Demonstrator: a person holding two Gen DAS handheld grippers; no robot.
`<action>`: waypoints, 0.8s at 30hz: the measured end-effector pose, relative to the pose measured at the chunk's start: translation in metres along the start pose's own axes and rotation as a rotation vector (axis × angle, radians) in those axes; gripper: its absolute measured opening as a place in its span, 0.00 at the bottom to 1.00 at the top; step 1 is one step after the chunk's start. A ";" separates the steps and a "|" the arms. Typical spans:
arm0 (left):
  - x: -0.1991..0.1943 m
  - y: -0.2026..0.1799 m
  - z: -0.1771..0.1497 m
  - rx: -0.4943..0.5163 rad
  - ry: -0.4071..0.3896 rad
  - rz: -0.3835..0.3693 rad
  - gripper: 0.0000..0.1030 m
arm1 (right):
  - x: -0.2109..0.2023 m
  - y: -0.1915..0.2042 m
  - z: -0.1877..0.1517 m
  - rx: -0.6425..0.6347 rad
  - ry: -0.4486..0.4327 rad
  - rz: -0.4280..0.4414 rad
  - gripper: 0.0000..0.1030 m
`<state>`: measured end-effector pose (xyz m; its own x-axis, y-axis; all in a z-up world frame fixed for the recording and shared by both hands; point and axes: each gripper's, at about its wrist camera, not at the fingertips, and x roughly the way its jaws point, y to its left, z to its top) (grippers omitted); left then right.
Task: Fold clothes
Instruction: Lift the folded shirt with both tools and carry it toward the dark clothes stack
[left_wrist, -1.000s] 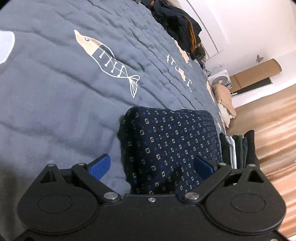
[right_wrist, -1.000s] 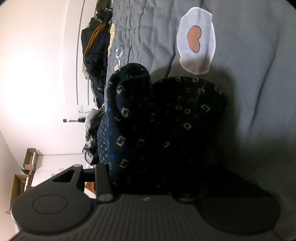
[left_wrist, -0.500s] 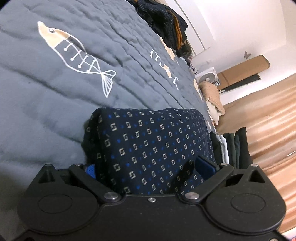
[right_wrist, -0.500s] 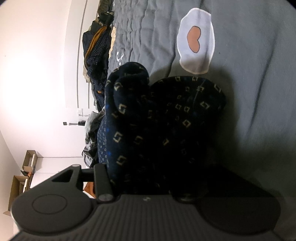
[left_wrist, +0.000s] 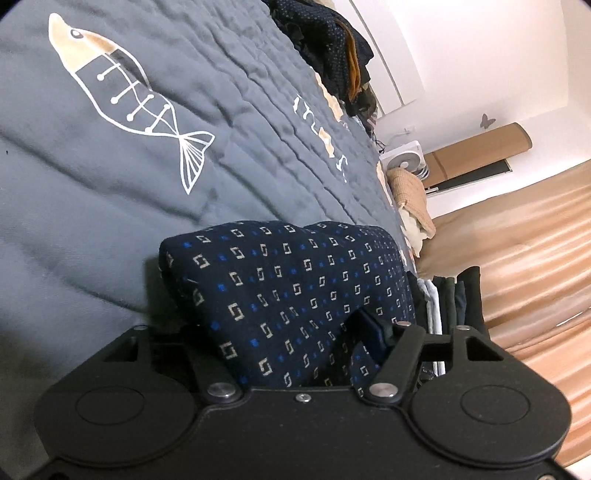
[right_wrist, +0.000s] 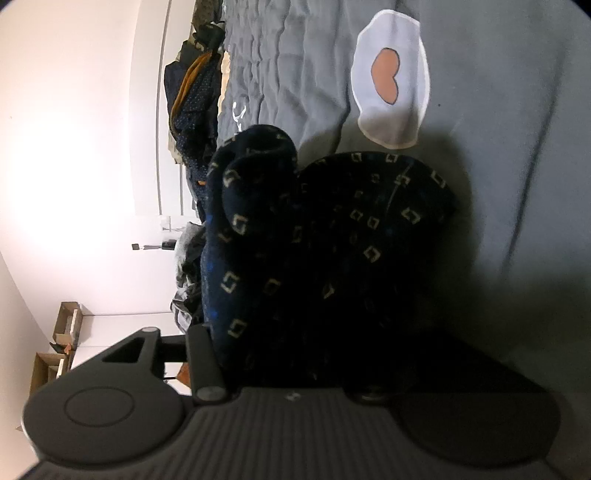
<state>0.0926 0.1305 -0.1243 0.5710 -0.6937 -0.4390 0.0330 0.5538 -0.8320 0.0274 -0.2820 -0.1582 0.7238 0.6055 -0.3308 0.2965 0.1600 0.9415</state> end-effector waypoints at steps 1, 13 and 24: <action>-0.001 -0.002 -0.001 0.010 -0.008 0.004 0.47 | 0.000 0.002 0.000 -0.008 -0.004 -0.001 0.44; -0.026 -0.052 -0.018 0.124 -0.125 0.009 0.20 | -0.015 0.023 0.004 -0.043 -0.031 0.019 0.37; -0.049 -0.116 -0.065 0.196 -0.215 -0.031 0.20 | -0.067 0.051 0.024 -0.111 0.000 0.067 0.37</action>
<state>0.0075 0.0699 -0.0284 0.7274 -0.6097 -0.3149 0.1990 0.6266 -0.7535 0.0090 -0.3334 -0.0892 0.7394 0.6182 -0.2668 0.1765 0.2044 0.9628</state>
